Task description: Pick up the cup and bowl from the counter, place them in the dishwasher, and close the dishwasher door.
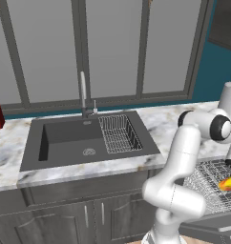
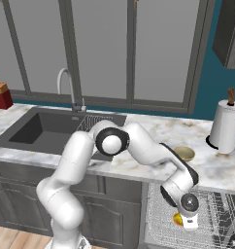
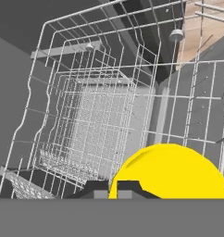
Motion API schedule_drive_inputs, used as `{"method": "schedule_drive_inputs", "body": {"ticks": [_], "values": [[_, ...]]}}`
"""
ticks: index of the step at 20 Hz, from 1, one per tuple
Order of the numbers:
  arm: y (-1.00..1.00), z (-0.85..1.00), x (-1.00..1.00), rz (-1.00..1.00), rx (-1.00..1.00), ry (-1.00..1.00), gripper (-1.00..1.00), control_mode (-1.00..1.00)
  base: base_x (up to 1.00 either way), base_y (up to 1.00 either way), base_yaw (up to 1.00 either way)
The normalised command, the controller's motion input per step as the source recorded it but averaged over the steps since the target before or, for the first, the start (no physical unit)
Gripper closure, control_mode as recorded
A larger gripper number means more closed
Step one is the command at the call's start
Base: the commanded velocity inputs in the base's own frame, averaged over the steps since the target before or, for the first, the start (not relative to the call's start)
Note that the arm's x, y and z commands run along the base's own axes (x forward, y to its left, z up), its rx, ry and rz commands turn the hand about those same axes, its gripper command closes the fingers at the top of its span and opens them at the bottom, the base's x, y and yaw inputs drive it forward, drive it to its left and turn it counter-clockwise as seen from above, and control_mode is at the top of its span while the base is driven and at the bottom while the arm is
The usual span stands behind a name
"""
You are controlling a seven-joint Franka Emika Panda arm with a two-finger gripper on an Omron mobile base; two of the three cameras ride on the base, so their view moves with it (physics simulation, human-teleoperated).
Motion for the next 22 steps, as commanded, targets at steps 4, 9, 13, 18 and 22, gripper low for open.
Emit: {"method": "schedule_drive_inputs", "body": {"ticks": [4, 9, 13, 18, 22], "values": [[-0.07, -0.35, 0.28, -0.04, 0.0, 0.0, 1.0, -1.0, 0.0, 0.0, 0.0], [-0.06, -0.37, 0.22, -0.04, 0.0, 0.0, 1.0, -1.0, 0.0, 0.0, 0.0], [-0.02, -0.54, 0.0, -0.02, 0.0, -0.01, 1.0, -1.0, 0.0, 0.0, 0.0], [-0.04, -0.53, 0.0, -0.02, 0.0, -0.01, 1.0, -1.0, 0.0, 0.0, 0.0], [-0.04, -0.42, 0.0, -0.03, 0.0, -0.02, -1.0, -1.0, 0.0, 0.0, 0.0]]}}
